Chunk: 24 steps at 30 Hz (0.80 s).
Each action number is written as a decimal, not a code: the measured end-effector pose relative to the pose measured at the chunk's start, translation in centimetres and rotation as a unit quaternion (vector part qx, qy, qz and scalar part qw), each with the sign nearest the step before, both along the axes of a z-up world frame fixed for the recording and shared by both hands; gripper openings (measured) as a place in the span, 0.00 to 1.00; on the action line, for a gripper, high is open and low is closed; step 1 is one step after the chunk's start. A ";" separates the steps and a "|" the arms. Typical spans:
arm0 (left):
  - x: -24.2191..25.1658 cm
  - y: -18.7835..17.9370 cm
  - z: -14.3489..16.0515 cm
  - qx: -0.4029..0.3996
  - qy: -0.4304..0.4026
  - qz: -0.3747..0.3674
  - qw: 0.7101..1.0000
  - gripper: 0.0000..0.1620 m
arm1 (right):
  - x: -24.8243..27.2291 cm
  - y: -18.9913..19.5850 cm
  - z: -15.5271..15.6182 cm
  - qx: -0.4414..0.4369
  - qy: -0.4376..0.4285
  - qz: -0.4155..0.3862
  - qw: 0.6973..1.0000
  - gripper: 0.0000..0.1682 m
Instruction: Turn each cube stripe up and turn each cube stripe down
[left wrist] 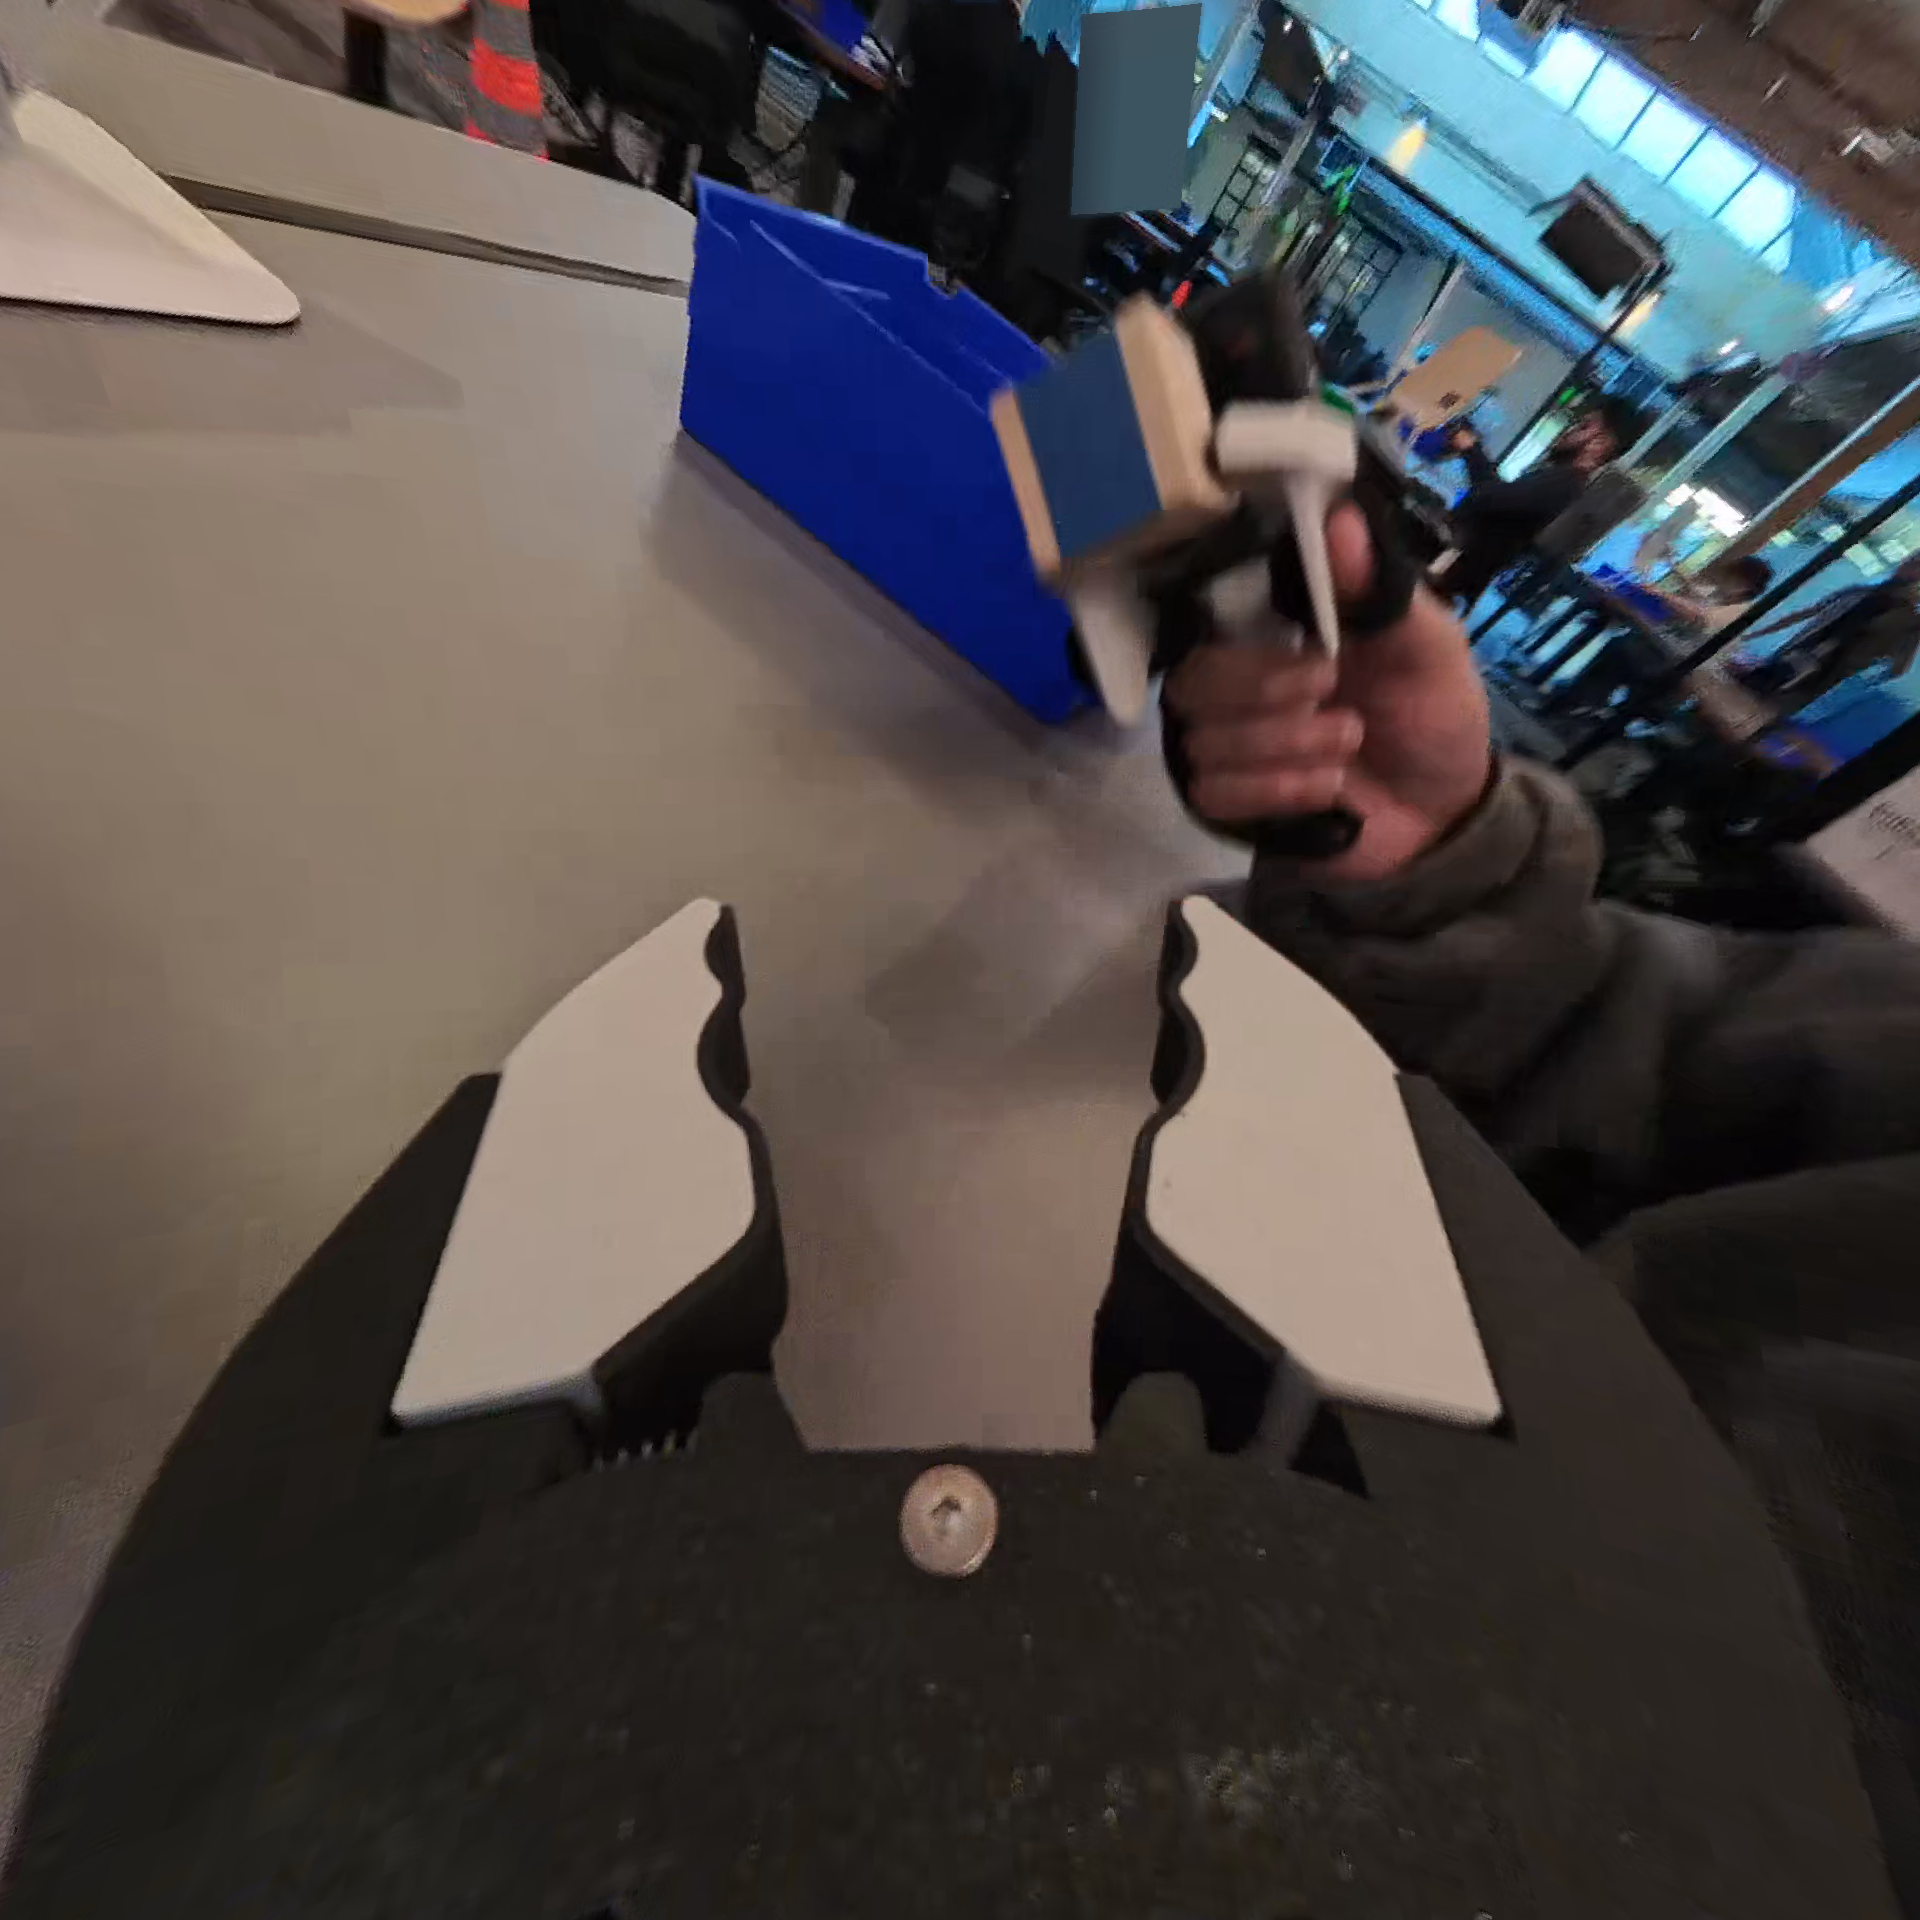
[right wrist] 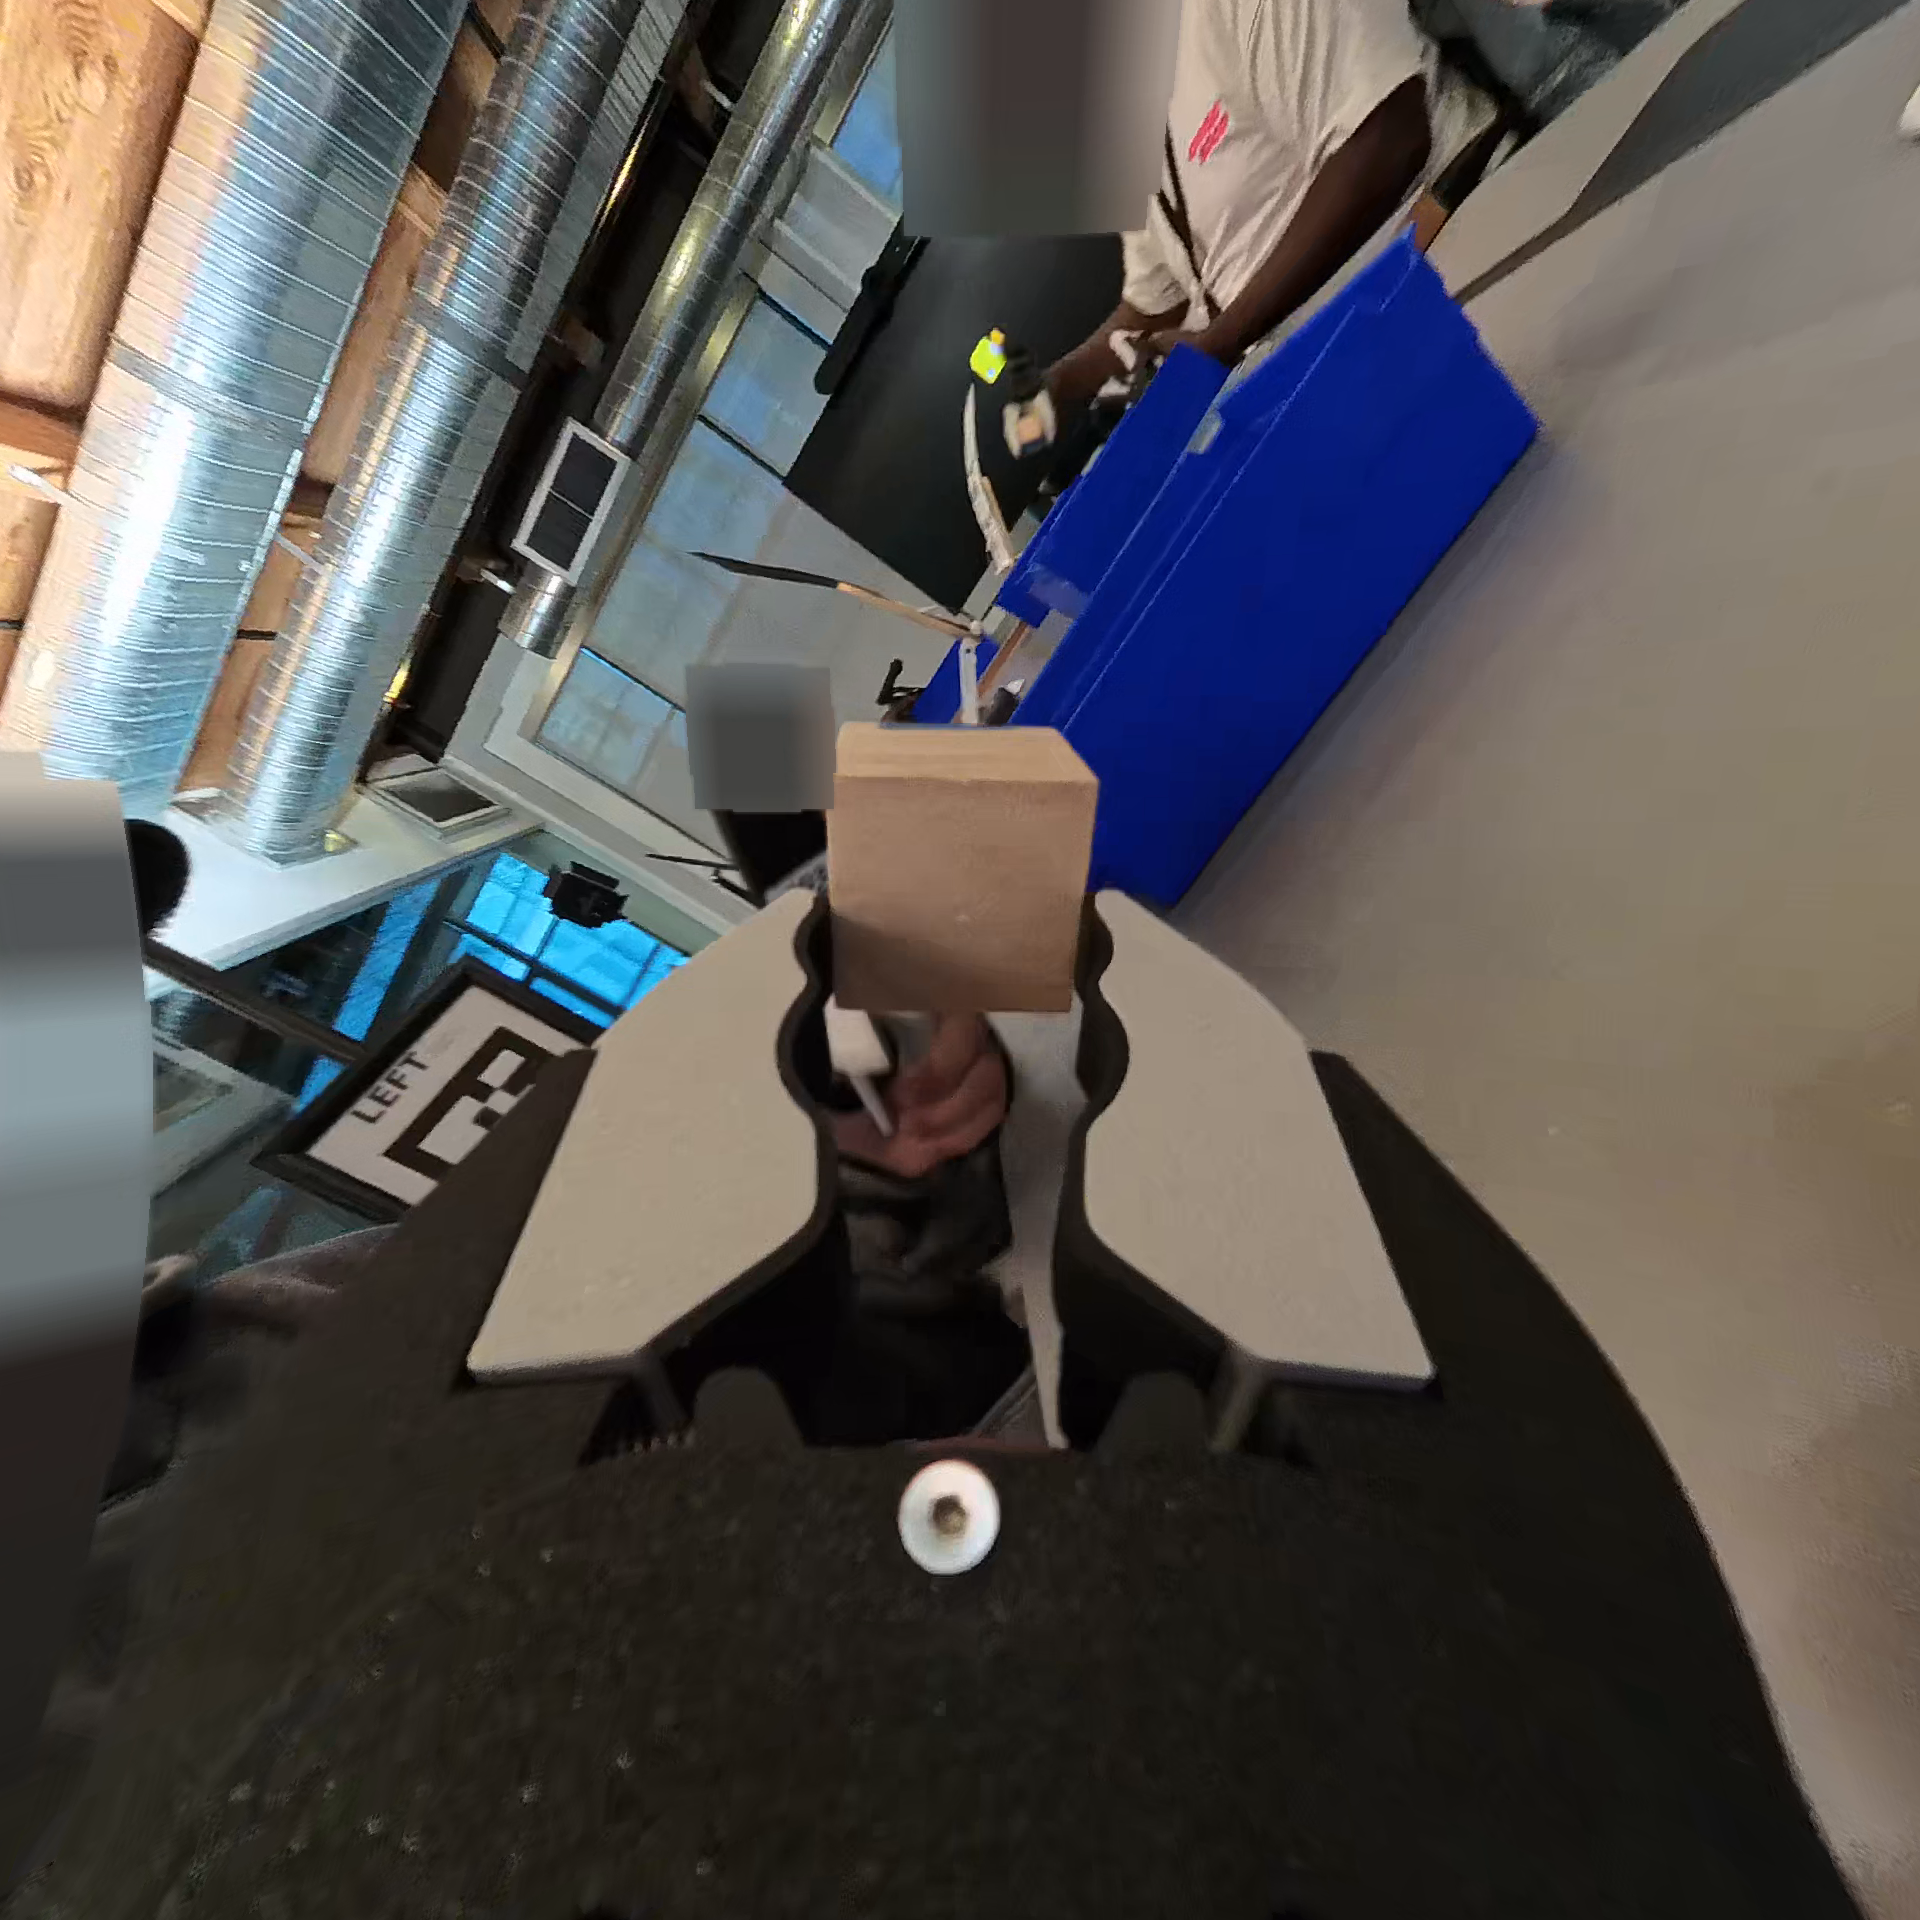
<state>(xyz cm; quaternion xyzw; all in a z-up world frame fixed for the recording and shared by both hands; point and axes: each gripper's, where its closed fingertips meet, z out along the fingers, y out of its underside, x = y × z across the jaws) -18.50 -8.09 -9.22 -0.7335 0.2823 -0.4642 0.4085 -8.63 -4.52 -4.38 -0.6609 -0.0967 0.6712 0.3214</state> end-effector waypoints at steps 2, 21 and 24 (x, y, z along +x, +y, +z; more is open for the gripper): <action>-0.3 -2.0 -1.6 0.008 0.028 0.000 1.000 0.47 | 0.7 0.0 0.9 0.027 -0.020 -0.015 0.999 0.26; 0.1 -2.9 -3.8 0.004 0.082 -0.043 0.996 0.43 | 28.5 14.0 -5.7 -0.128 -0.576 -0.298 0.750 0.27; 0.1 -2.9 -4.1 0.020 0.105 -0.041 0.993 0.43 | 28.8 15.0 -9.1 -0.174 -0.607 -0.265 0.729 0.27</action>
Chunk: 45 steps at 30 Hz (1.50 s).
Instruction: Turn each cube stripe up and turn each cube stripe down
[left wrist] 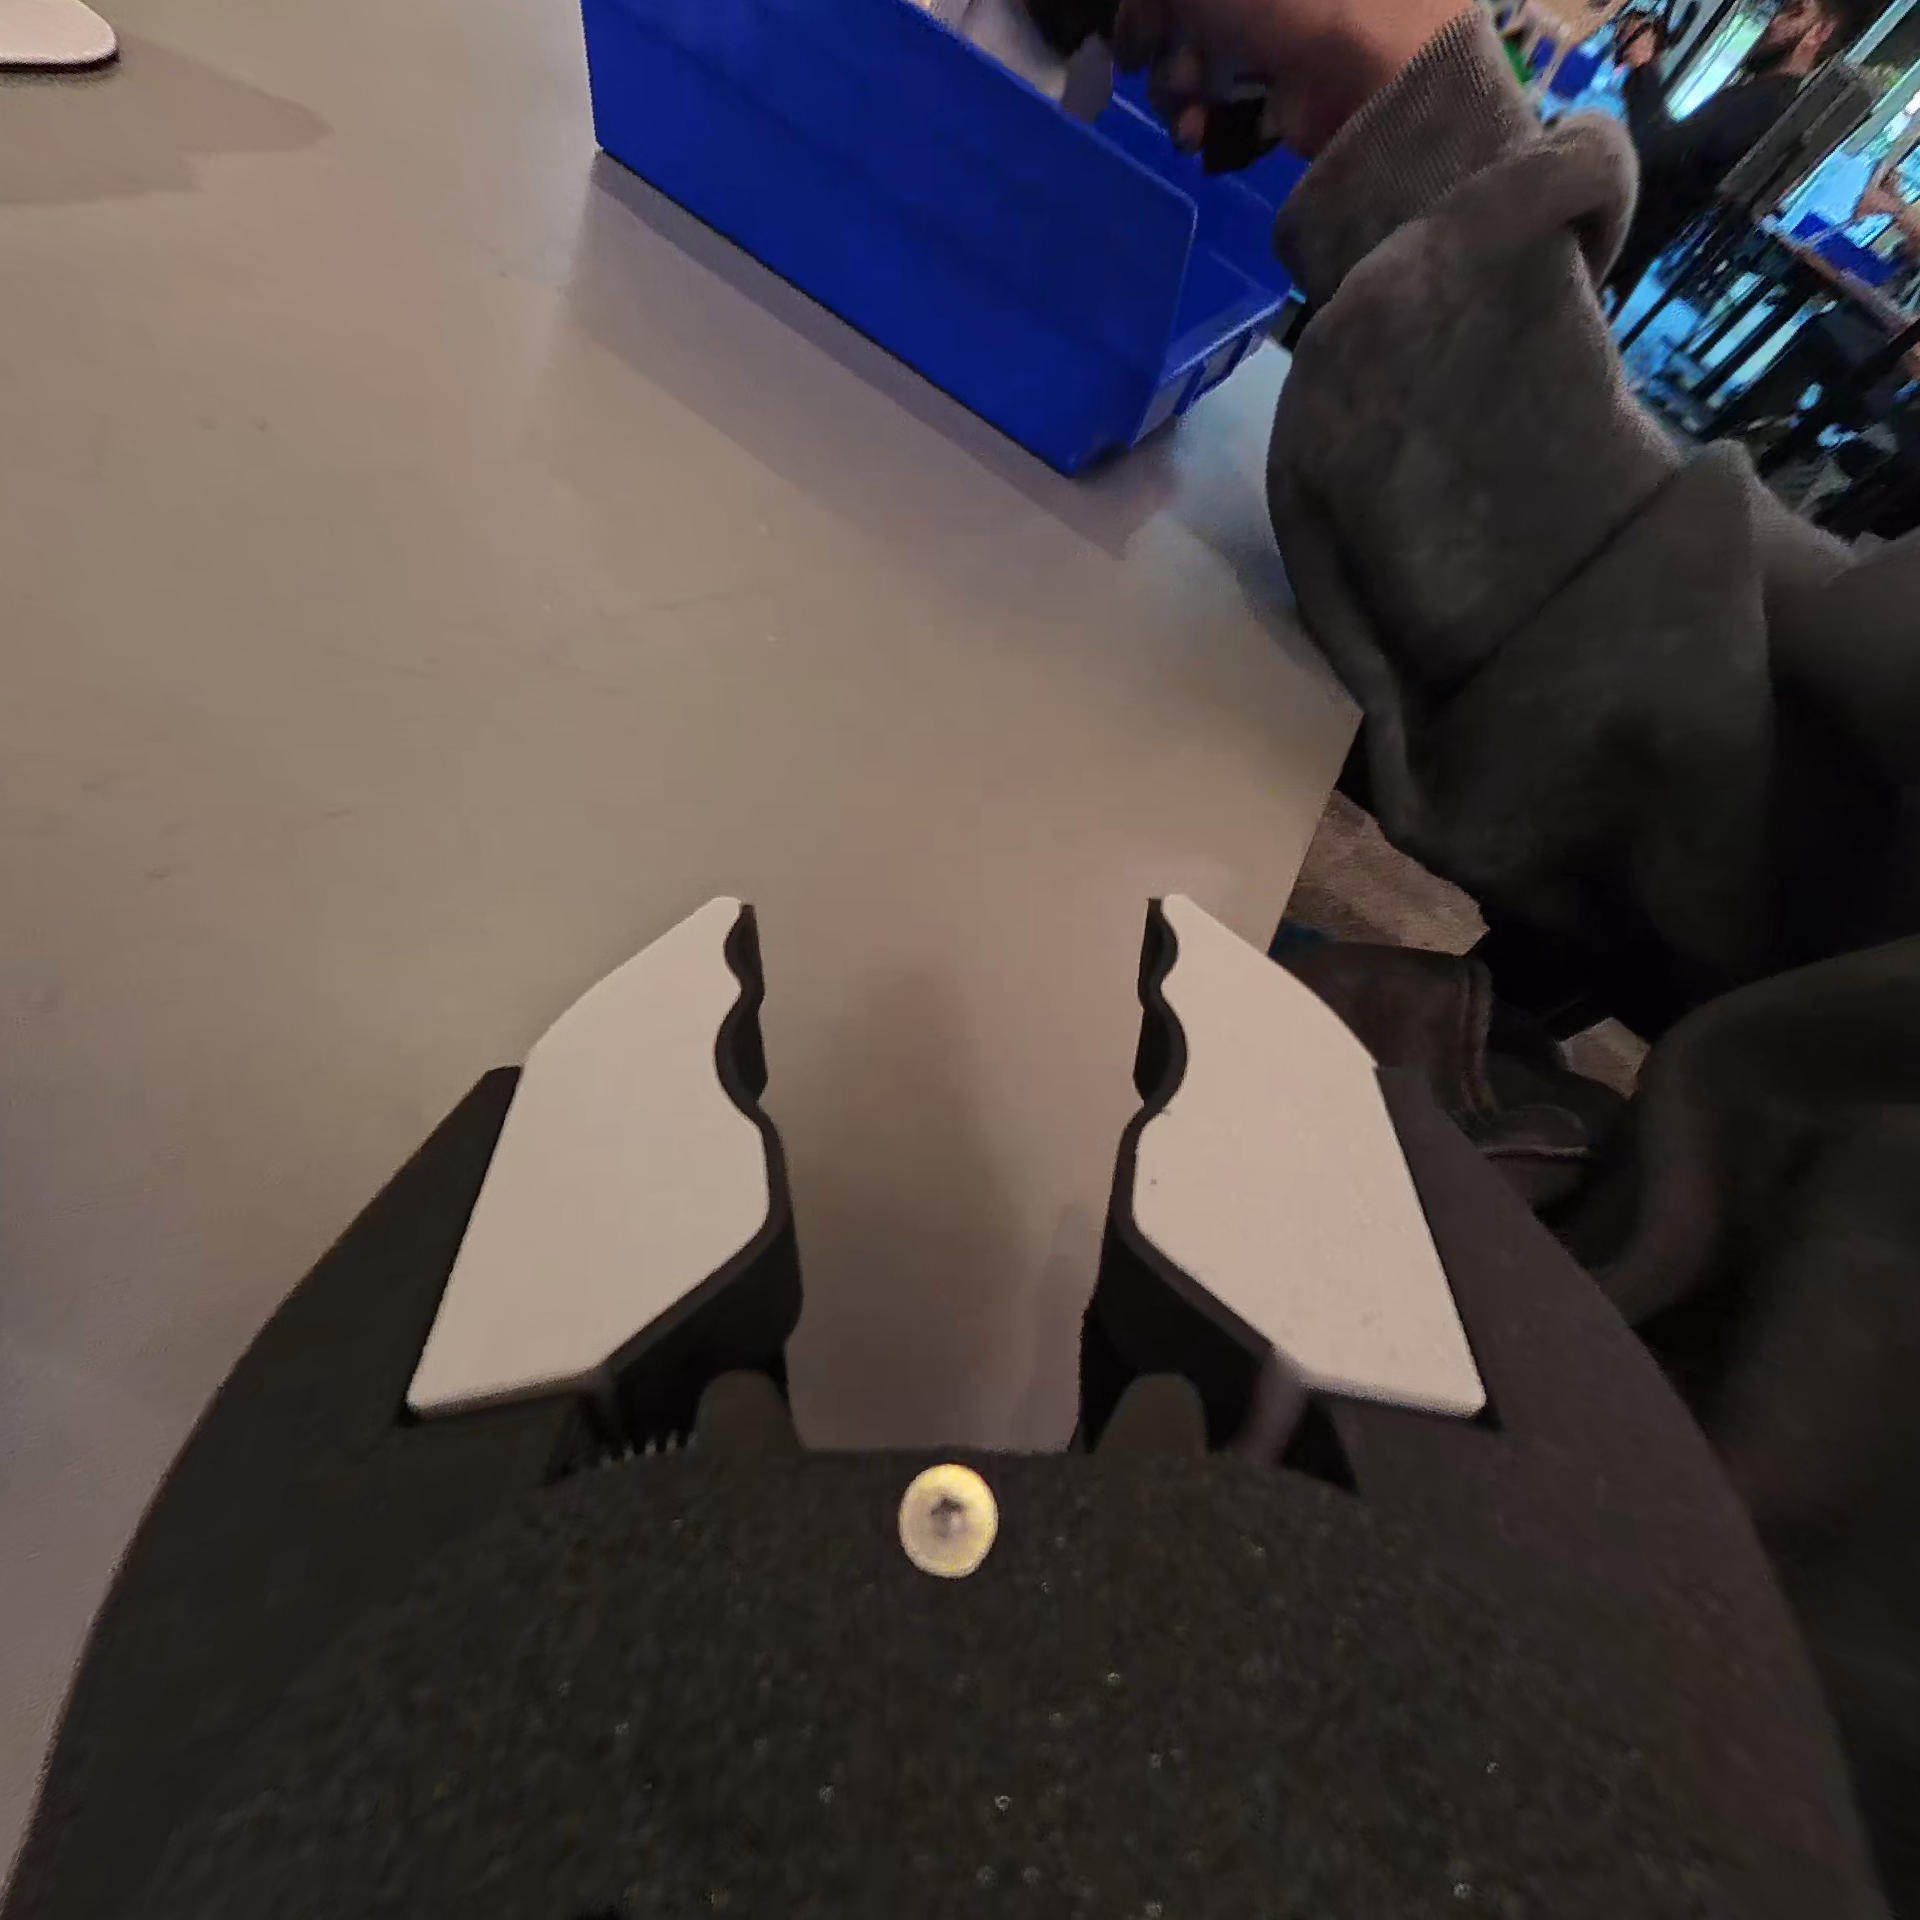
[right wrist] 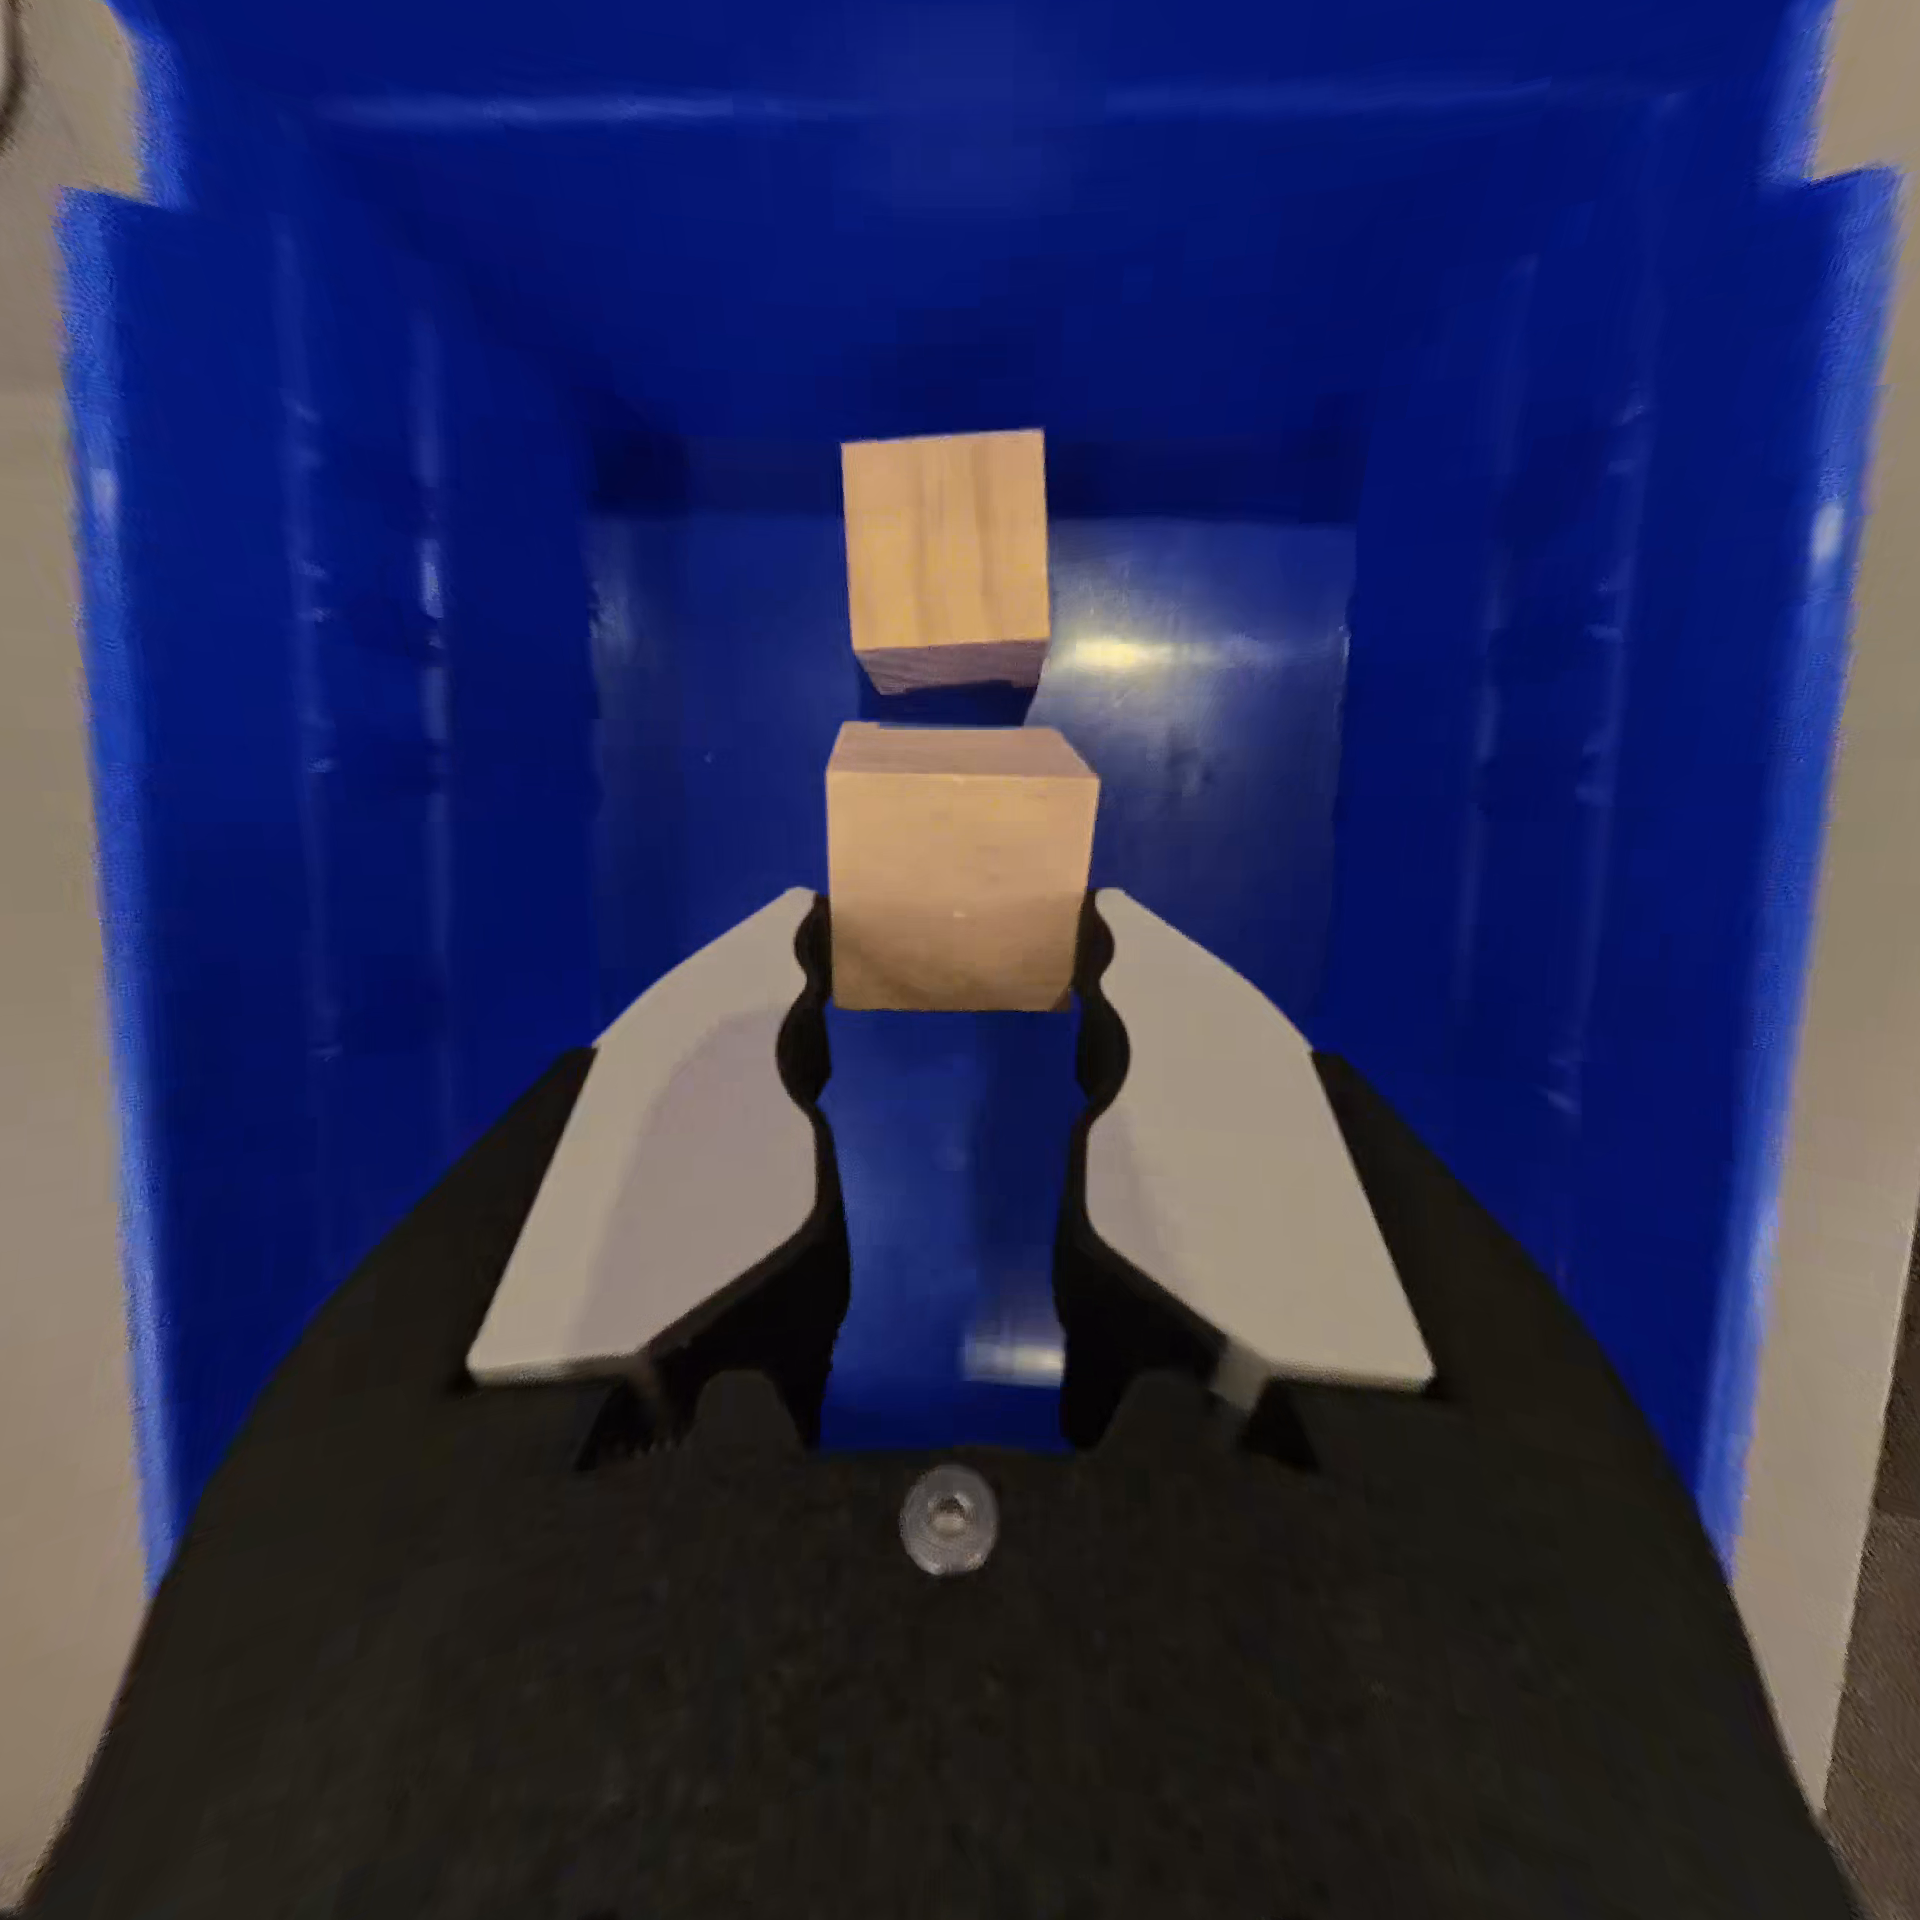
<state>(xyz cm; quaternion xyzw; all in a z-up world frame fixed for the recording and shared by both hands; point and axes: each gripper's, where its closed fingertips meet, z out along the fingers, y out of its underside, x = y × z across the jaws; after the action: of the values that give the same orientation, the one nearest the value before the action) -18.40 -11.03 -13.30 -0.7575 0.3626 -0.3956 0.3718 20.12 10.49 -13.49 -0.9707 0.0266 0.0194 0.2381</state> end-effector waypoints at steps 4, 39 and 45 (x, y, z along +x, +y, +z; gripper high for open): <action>0.1 0.0 0.2 0.009 0.004 0.000 1.000 0.43 | -0.5 0.3 -1.9 -0.034 -0.017 0.004 0.999 0.27; -6.6 3.1 3.9 0.058 0.111 0.073 0.989 0.42 | -31.0 -17.8 2.0 0.284 0.210 0.390 0.850 0.34; -17.7 10.4 6.3 0.117 0.319 0.064 0.938 0.39 | -30.4 -17.9 1.7 0.264 0.231 0.390 0.851 0.31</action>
<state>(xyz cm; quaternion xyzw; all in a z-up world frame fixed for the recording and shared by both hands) -36.15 -0.59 -6.95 -0.8167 0.4563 -0.0633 0.3474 -10.27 -7.41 -11.76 -0.7695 -0.3065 0.3407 0.4449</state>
